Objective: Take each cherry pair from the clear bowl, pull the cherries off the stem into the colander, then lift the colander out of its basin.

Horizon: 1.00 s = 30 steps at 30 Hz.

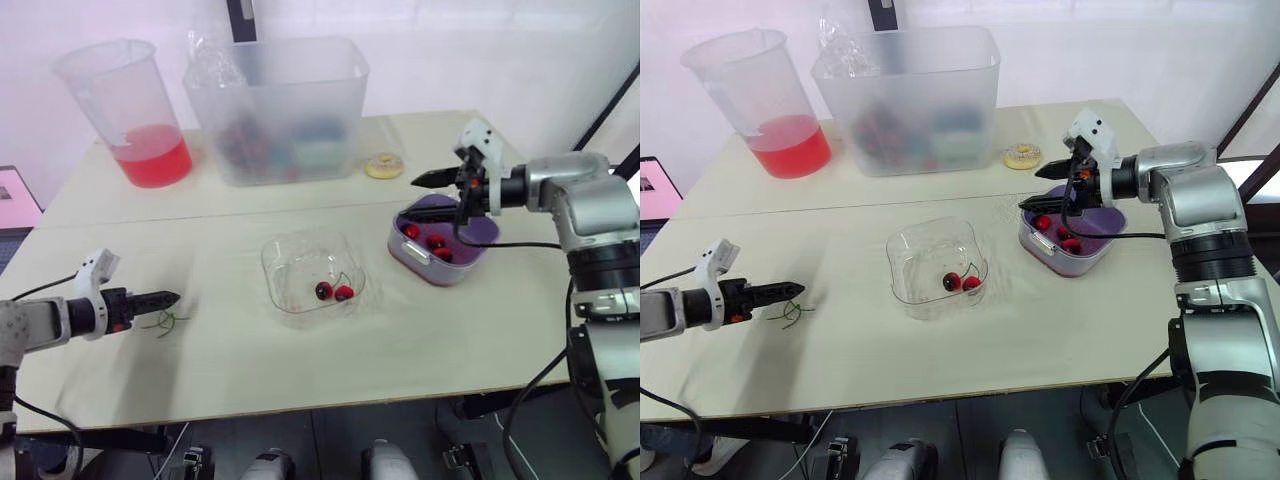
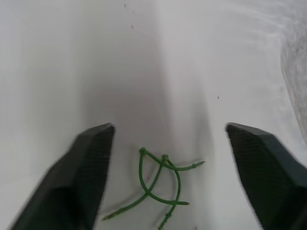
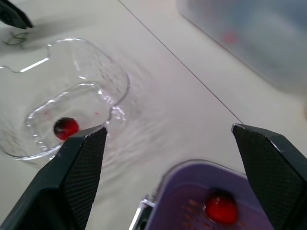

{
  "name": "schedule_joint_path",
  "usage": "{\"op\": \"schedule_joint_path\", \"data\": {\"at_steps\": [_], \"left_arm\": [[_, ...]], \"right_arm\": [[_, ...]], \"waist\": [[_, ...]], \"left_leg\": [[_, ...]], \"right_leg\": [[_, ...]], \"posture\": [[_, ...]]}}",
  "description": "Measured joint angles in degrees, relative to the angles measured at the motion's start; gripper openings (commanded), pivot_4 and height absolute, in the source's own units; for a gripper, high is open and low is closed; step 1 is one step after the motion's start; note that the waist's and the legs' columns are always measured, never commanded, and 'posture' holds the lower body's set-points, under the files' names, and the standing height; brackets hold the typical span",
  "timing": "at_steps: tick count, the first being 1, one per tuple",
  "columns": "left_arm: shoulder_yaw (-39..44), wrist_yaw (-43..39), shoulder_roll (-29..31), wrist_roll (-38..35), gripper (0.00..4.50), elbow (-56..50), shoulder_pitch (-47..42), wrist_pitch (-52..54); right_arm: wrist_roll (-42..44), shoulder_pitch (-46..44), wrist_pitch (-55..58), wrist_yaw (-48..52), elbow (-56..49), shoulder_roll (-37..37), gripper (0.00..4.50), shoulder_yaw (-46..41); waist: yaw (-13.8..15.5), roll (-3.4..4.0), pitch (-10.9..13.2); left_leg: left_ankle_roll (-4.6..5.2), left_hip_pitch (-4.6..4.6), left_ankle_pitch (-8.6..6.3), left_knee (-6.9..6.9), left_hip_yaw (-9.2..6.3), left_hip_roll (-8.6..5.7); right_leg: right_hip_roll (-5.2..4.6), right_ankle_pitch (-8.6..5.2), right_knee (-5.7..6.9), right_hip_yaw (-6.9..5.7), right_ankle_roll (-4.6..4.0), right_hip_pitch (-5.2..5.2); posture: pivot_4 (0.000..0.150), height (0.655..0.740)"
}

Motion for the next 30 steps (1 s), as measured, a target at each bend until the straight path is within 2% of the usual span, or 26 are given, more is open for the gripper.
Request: {"op": "schedule_joint_path", "data": {"at_steps": [4,7,11,15,19,24,30], "left_arm": [[4.3,-0.5,0.4,1.8,4.46,-1.0,-2.2,-7.3],[8.0,0.7,0.0,0.6,4.46,-2.8,-4.4,-6.9],[8.9,-0.3,-3.4,-4.6,4.46,-15.7,-5.4,-6.7],[7.0,-3.6,-2.4,-4.3,4.46,-26.4,0.4,-9.8],[5.0,-6.9,-3.1,-4.6,4.46,-34.4,5.9,-12.5],[4.7,-7.2,-3.5,-4.2,4.46,-36.6,7.6,-15.4],[4.5,-6.2,-4.6,-4.6,4.46,-36.7,6.9,-15.9]], "right_arm": [[1.7,0.0,2.0,2.0,-4.2,2.4,4.5,1.7],[2.6,-1.1,4.1,2.4,-6.0,5.8,4.5,3.8],[0.7,-5.5,3.9,3.8,-10.1,12.3,4.5,13.1],[-2.7,-9.6,3.5,3.8,-10.0,13.7,4.5,18.6],[-6.8,-12.7,4.1,7.9,-10.0,13.1,4.5,25.7],[-13.8,-13.0,-1.2,9.0,-7.3,13.8,4.5,32.9],[-19.5,-13.2,-4.9,6.3,1.2,21.1,4.5,36.0]], "waist": [[-0.1,0.0,0.0],[-0.1,0.0,0.0],[-0.2,0.0,0.0],[-0.1,-0.01,0.0],[0.0,-0.01,0.0],[-0.1,-0.01,0.0],[-0.2,-0.02,0.0]], "left_leg": [[0.0,-0.02,0.0,-0.01,0.01,0.01],[0.0,-0.02,0.0,0.01,0.01,0.02],[0.0,-0.1,0.0,0.05,-0.01,0.02],[0.0,-0.2,0.0,0.08,-0.07,-0.03],[0.0,-0.22,0.0,0.1,-0.09,0.01],[0.0,-0.24,0.0,0.08,-0.06,0.0],[-0.01,-0.32,0.0,0.08,-0.06,0.02]], "right_leg": [[-0.01,0.0,-0.01,-0.01,0.0,-0.03],[0.0,0.0,0.01,-0.01,0.0,-0.04],[-0.02,0.0,0.04,0.0,0.0,-0.09],[-0.04,0.0,0.02,-0.02,0.0,-0.13],[0.0,0.0,0.02,-0.04,0.0,-0.15],[0.0,0.0,0.03,-0.02,0.0,-0.21],[0.01,0.0,0.05,-0.03,0.0,-0.32]], "posture": [[0.15,0.74],[0.15,0.74],[0.15,0.74],[0.15,0.74],[0.15,0.74],[0.15,0.74],[0.15,0.74]]}}
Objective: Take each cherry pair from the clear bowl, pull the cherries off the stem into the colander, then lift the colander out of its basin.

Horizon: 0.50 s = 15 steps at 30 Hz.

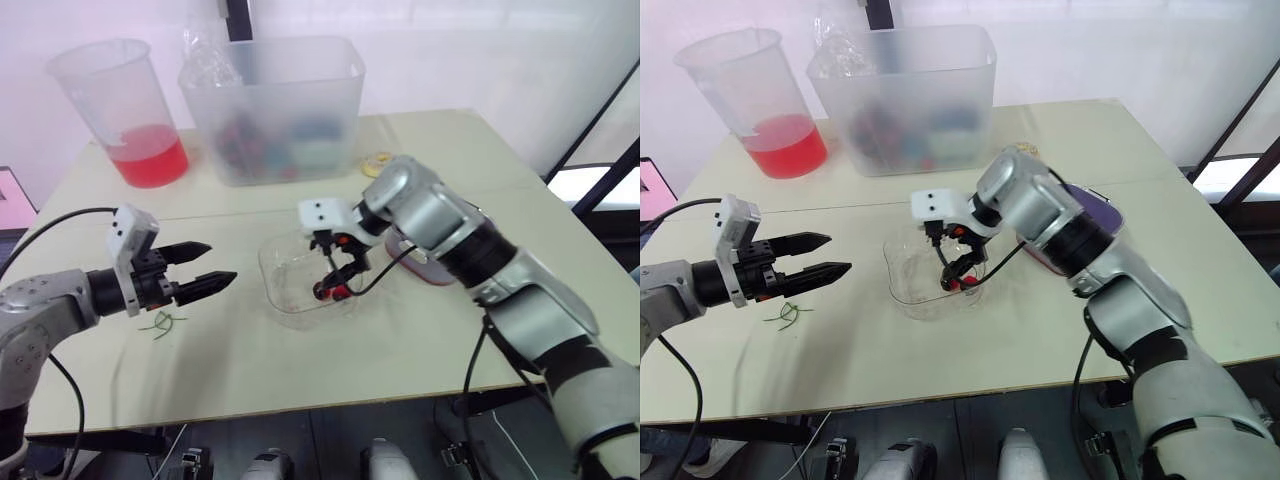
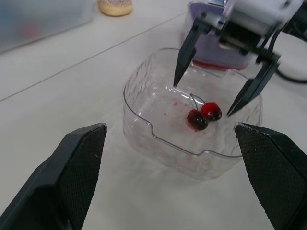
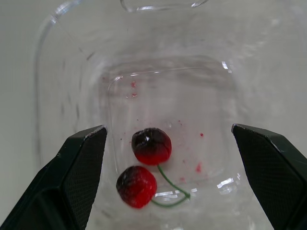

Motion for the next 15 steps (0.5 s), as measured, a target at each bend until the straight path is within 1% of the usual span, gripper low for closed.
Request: {"op": "schedule_joint_path", "data": {"at_steps": [4,9,11,15], "left_arm": [[-0.2,-0.1,1.6,1.3,4.46,-1.5,-0.6,-1.4],[-0.2,-1.5,3.0,1.2,4.46,-3.6,-0.9,-2.1],[-0.3,-3.0,4.0,1.0,4.5,-4.6,0.6,-2.2],[-0.3,-5.7,4.5,0.0,4.5,-5.7,3.5,-2.3]], "right_arm": [[-3.1,0.0,-1.2,-1.1,3.2,2.7,4.5,0.7],[-6.1,0.2,-2.4,-1.0,4.8,2.9,4.5,1.6],[-6.8,0.5,-2.7,-0.8,4.7,3.1,3.89,1.6],[-7.7,1.3,-2.9,0.3,3.7,3.1,3.89,1.7]], "waist": [[0.1,0.0,0.0],[0.0,0.0,0.0],[-0.2,0.0,0.0],[-0.3,0.0,0.0]], "left_leg": [[-0.01,-0.04,0.01,0.02,-0.03,-0.01],[-0.02,-0.04,0.01,0.0,-0.02,-0.01],[-0.02,-0.04,0.01,-0.02,0.01,0.01],[-0.02,-0.07,0.01,-0.02,0.0,0.02]], "right_leg": [[0.0,0.0,-0.01,-0.02,0.0,-0.01],[0.01,0.0,0.0,-0.01,0.0,-0.03],[0.01,0.0,0.01,0.01,0.0,-0.08],[0.03,0.0,0.04,0.01,0.0,-0.12]], "posture": [[0.15,0.74],[0.15,0.74],[0.15,0.74],[0.15,0.74]]}}
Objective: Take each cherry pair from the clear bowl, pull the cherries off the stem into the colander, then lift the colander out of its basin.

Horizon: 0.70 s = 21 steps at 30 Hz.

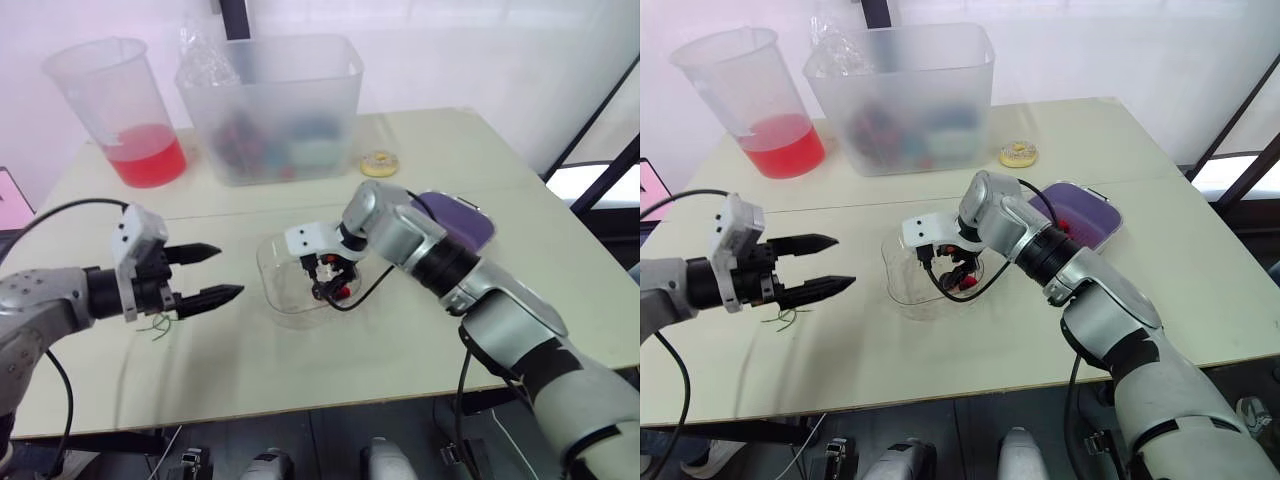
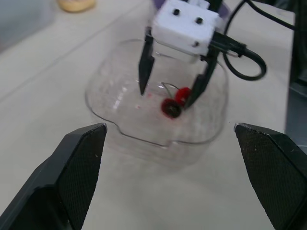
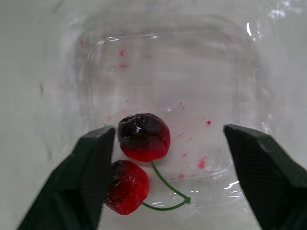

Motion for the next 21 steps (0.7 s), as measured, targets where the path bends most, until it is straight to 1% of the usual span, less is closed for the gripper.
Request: {"op": "schedule_joint_path", "data": {"at_steps": [13,16,17,19,21], "left_arm": [[0.3,-1.3,1.0,0.5,4.5,-0.2,0.5,-1.4],[0.3,-0.9,1.5,0.9,4.5,0.1,-0.6,-1.4],[0.3,-0.8,1.6,0.9,4.5,0.2,-1.0,-1.4],[0.3,-0.6,1.7,0.9,4.5,0.3,-1.4,-1.4],[0.3,-0.3,1.7,0.9,4.5,0.3,-1.3,-1.3]], "right_arm": [[-2.2,1.8,0.3,1.1,-0.3,1.1,3.89,0.0],[-2.4,1.8,0.8,1.5,-0.3,1.2,3.11,0.0],[-2.6,1.8,0.8,1.4,-0.3,1.3,2.68,0.0],[-3.2,1.8,0.6,1.2,0.0,1.8,1.67,0.0],[-3.4,1.8,0.2,1.0,0.2,1.8,1.67,0.0]], "waist": [[0.2,0.0,0.0],[0.3,0.0,0.0],[0.3,0.0,0.0],[0.3,0.0,0.0],[0.2,0.0,0.0]], "left_leg": [[0.0,-0.01,0.0,0.02,0.0,-0.02],[0.0,-0.01,0.0,0.02,0.0,-0.02],[0.0,-0.01,0.0,0.02,0.0,-0.02],[0.0,-0.01,0.0,0.02,0.0,-0.02],[0.0,-0.02,0.0,0.01,0.0,-0.01]], "right_leg": [[-0.01,0.0,0.0,0.0,0.0,0.01],[-0.01,0.0,0.0,0.0,0.0,0.01],[-0.01,0.0,0.0,0.0,0.0,0.01],[-0.01,0.0,0.0,0.0,0.0,0.01],[-0.01,0.0,0.0,0.0,0.0,-0.01]], "posture": [[0.15,0.74],[0.15,0.74],[0.15,0.74],[0.15,0.74],[0.15,0.74]]}}
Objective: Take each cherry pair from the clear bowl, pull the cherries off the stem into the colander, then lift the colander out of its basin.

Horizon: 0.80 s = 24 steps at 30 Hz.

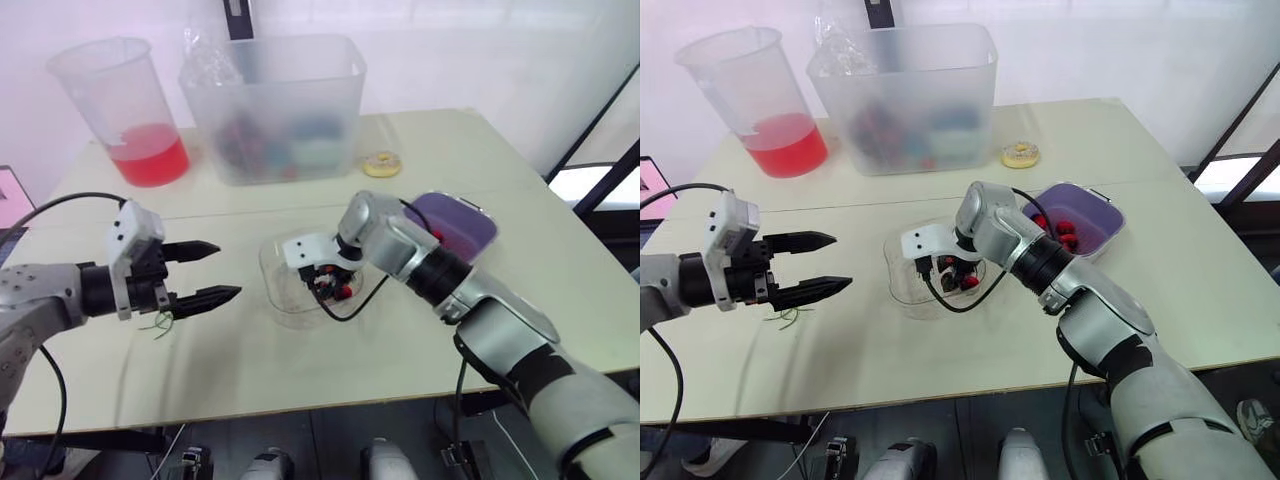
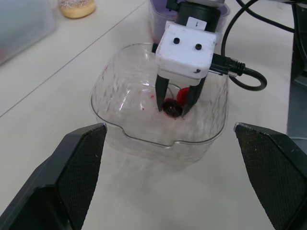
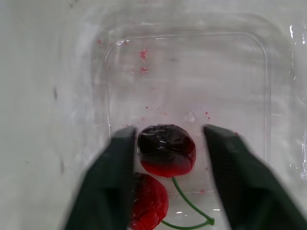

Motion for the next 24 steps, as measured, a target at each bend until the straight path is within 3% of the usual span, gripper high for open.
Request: {"op": "schedule_joint_path", "data": {"at_steps": [24], "left_arm": [[0.0,1.2,0.1,-0.8,4.5,0.1,0.1,0.3]], "right_arm": [[-1.0,-0.4,-0.6,2.2,0.6,1.0,1.67,-1.3]], "waist": [[0.0,0.0,0.0]], "left_leg": [[0.0,0.0,0.0,0.01,0.0,0.0]], "right_leg": [[0.0,0.0,0.0,0.0,0.0,0.0]], "posture": [[0.15,0.74]]}}
